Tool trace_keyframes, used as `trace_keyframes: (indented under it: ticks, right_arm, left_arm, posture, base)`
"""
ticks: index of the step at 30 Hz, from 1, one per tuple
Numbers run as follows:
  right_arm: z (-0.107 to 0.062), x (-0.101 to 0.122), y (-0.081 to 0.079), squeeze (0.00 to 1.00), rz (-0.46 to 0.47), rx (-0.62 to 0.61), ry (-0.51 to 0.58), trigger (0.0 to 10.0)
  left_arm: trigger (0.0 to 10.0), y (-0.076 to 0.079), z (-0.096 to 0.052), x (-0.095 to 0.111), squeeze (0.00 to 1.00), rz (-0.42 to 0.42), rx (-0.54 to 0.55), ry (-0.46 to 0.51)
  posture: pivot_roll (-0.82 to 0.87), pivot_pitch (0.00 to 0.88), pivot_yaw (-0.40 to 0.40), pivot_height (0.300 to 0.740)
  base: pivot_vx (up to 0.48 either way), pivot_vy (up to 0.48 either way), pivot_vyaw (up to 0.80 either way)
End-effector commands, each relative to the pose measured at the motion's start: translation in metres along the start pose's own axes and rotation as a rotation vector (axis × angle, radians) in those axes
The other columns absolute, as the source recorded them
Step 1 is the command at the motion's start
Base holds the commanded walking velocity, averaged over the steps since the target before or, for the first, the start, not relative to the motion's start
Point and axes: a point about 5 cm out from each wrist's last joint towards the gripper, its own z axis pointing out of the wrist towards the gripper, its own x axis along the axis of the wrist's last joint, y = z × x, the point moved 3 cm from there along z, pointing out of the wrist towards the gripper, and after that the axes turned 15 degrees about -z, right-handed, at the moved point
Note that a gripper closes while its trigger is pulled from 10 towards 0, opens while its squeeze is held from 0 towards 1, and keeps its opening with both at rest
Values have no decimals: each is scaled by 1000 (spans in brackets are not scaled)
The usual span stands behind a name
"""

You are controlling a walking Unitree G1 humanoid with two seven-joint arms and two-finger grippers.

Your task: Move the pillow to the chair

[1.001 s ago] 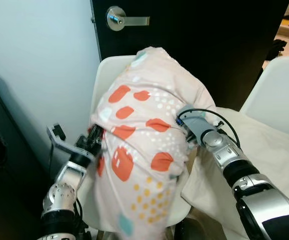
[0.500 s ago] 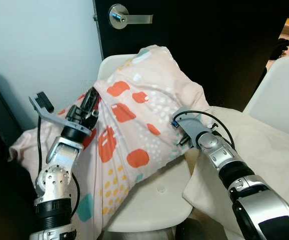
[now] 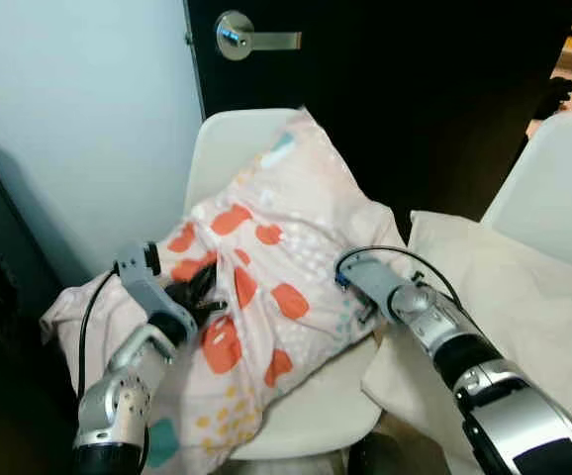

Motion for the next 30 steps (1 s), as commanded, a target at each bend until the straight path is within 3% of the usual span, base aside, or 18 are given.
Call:
trace_keyframes:
  ticks: [1,2,3,4,5,6,7,14,15,17,18,20,27,30]
  right_arm:
    - [-4,0,11,0,-61,-9,-19,10000]
    - [-6,-3,14,0,-75,-8,-33,10000]
    - [-7,-7,17,0,-92,-12,-49,10000]
    - [-7,-7,17,0,-92,-12,-49,10000]
    - [-8,-9,20,0,-103,-18,-64,10000]
    - [-8,-9,20,0,-103,-18,-64,10000]
    - [-8,-11,21,0,-107,-18,-75,10000]
    - [-11,-22,24,0,-115,-19,-130,10000]
    - [-14,-32,24,1000,-100,5,-158,10000]
    - [-15,-34,24,1000,-90,17,-162,10000]
    - [-16,-36,25,1000,-79,11,-164,10000]
    - [-17,-37,28,1000,-58,2,-160,10000]
    - [-25,-39,50,1000,24,-75,-138,10000]
    - [-27,-35,57,1000,56,-101,-112,10000]
  left_arm:
    - [3569,-10,-3,-5,0,43,53,-21]
    - [3569,-12,-3,-6,0,58,68,-26]
    - [6471,-13,-3,-5,0,64,78,-20]
    - [6471,-13,-3,-5,0,64,78,-20]
    - [8667,-14,-2,-3,0,83,87,-9]
    - [8667,-14,-2,-3,0,83,87,-9]
    - [10000,-14,-1,-1,0,100,91,-2]
    - [10000,-12,3,4,0,130,94,32]
    - [10000,-6,6,8,878,197,86,42]
    - [10000,-3,7,10,878,227,85,46]
    - [10000,0,8,14,1000,262,83,57]
    - [10000,2,9,20,1000,304,92,75]
    - [10000,22,12,66,1000,580,144,229]
    - [10000,29,12,73,1000,606,138,262]
  posture:
    - [107,0,10,300]
    - [107,0,10,300]
    - [108,0,7,300]
    - [108,0,7,300]
    - [109,0,8,300]
    - [109,0,8,300]
    - [111,0,7,300]
    - [113,0,9,300]
    - [110,0,11,300]
    - [110,0,11,300]
    - [110,0,11,300]
    - [111,0,10,300]
    - [114,0,14,300]
    - [112,0,14,300]
  base:
    - [0,0,0]
    - [0,0,0]
    - [0,0,0]
    - [0,0,0]
    - [0,0,0]
    - [0,0,0]
    - [0,0,0]
    - [0,0,0]
    - [0,0,0]
    - [0,0,0]
    - [0,0,0]
    - [0,0,0]
    - [0,0,0]
    - [0,0,0]
